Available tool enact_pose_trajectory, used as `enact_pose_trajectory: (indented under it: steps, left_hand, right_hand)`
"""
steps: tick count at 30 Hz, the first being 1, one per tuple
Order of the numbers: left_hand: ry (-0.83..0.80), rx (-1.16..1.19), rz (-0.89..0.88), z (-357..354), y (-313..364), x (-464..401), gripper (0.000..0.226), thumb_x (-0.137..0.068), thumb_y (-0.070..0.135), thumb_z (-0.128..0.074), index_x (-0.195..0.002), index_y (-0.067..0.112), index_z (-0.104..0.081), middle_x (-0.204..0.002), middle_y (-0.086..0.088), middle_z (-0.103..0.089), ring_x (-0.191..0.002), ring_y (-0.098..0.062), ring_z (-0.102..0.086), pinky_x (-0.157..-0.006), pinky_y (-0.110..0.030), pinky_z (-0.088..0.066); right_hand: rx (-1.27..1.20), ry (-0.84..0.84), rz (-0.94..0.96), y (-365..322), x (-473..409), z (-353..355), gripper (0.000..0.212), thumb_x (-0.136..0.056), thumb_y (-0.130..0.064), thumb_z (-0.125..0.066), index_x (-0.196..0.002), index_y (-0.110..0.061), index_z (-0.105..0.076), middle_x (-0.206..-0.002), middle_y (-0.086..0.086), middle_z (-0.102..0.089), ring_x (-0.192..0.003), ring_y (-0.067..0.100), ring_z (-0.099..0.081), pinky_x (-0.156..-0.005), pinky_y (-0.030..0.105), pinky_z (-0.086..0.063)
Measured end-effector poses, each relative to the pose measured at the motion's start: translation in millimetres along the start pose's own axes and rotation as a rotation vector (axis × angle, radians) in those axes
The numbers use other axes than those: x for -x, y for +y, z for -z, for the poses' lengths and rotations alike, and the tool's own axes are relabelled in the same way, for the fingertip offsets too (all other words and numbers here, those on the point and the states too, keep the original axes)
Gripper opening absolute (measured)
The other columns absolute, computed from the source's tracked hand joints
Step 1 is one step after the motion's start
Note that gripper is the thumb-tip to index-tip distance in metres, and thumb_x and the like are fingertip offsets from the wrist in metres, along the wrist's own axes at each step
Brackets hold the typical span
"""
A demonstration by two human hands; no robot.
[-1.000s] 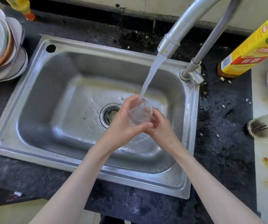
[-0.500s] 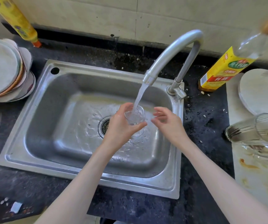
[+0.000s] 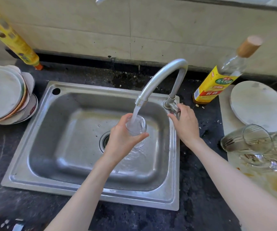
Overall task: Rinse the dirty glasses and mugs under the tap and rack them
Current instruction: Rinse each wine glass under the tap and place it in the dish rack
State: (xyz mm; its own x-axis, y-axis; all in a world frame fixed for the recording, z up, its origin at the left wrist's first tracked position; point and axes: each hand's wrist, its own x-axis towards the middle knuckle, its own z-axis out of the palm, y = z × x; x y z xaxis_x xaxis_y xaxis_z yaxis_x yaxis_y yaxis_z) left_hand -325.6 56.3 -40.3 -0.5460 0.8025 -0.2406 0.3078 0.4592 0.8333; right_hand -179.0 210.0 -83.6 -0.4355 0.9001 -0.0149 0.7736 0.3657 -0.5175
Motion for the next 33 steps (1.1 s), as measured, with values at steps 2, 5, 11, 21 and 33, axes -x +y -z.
enact_pose_trajectory:
  steps: [2,5,11,21,33]
  left_hand:
    - [0.009,-0.013,-0.005,2.0,4.9,-1.1,0.059,-0.067,0.032,-0.081,-0.117,0.025,-0.051,-0.096,0.009,-0.061,-0.095,-0.016,-0.055,-0.069,-0.016,-0.033]
    - [0.018,-0.033,-0.016,6.1,13.6,-2.0,0.055,-0.067,0.031,-0.081,-0.111,0.032,-0.049,-0.091,0.017,-0.058,-0.093,-0.013,-0.053,-0.066,-0.013,-0.033]
    - [0.015,-0.034,-0.049,12.3,27.2,-2.9,0.056,-0.069,0.027,-0.081,-0.113,0.031,-0.047,-0.091,0.033,-0.046,-0.092,0.000,-0.042,-0.069,0.000,-0.032]
    - [0.063,0.009,-0.028,10.8,28.9,1.2,0.056,-0.071,0.026,-0.079,-0.116,0.025,-0.046,-0.101,0.016,-0.053,-0.093,-0.008,-0.048,-0.065,-0.013,-0.032]
    - [0.048,0.424,0.098,3.6,14.6,22.5,0.052,-0.071,0.016,-0.080,-0.115,0.026,-0.052,-0.107,0.006,-0.061,-0.088,-0.004,-0.060,-0.075,-0.011,-0.045]
  right_hand:
    - [0.011,-0.023,-0.007,0.8,-1.6,2.5,0.044,-0.091,-0.029,-0.058,-0.127,-0.006,-0.049,-0.115,0.014,-0.057,-0.109,0.030,-0.049,-0.084,0.037,-0.039]
    - [-0.092,-0.041,-0.060,0.8,-5.8,10.3,0.037,-0.093,-0.029,-0.054,-0.123,-0.008,-0.050,-0.114,0.012,-0.061,-0.108,0.031,-0.053,-0.084,0.038,-0.040]
    - [-0.338,-0.110,-0.312,1.6,-23.5,28.7,0.041,-0.097,-0.030,-0.047,-0.131,-0.008,-0.048,-0.121,0.013,-0.062,-0.118,0.030,-0.049,-0.097,0.036,-0.036]
    - [-0.356,-0.207,-0.419,-33.5,43.2,14.7,0.029,-0.097,-0.027,-0.045,-0.097,-0.004,-0.062,-0.088,0.009,-0.063,-0.082,0.023,-0.058,-0.073,0.029,-0.041]
    - [-1.637,-0.563,-1.203,-92.3,52.4,2.4,0.024,-0.096,-0.022,-0.050,-0.081,-0.004,-0.058,-0.086,0.010,-0.064,-0.078,0.022,-0.061,-0.068,0.033,-0.050]
